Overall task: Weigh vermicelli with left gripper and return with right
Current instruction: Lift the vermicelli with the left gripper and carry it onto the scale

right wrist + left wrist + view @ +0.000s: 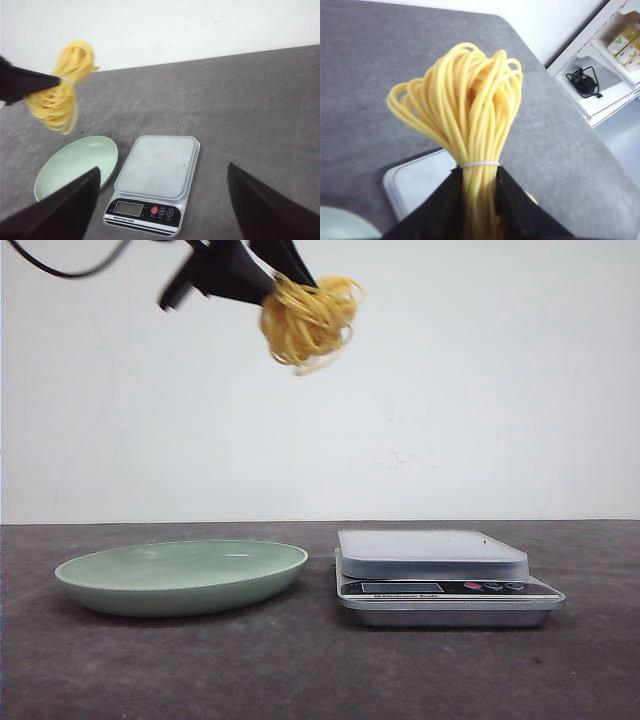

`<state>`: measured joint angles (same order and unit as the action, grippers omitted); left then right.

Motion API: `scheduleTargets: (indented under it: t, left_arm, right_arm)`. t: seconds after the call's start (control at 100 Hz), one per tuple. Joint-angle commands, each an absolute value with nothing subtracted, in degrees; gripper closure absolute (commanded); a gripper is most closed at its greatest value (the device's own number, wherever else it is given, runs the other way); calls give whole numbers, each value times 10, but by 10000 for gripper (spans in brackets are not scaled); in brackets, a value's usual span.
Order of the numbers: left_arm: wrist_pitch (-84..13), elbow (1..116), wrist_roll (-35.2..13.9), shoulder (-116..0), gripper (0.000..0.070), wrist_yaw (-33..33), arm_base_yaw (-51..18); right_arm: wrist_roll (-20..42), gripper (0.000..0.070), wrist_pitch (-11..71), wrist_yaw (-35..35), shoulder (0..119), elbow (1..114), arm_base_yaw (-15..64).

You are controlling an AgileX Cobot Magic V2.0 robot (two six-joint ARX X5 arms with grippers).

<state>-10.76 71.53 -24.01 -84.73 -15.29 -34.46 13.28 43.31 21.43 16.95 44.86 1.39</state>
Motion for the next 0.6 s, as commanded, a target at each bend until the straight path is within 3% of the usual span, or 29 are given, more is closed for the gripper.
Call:
scheduleTargets:
  t: [0.0, 0.25, 0.59]
  left_arm:
    - [-88, 728, -269, -883, 697, -157, -359]
    - [-10, 729, -342, -995, 697, -166, -392]
    - [13, 729, -357, -1092, 697, -194, -406]
  right_arm:
    - [128, 189, 429, 216, 171, 459, 14]
    - [128, 189, 429, 216, 171, 459, 14]
    - [128, 188, 437, 216, 171, 459, 14]
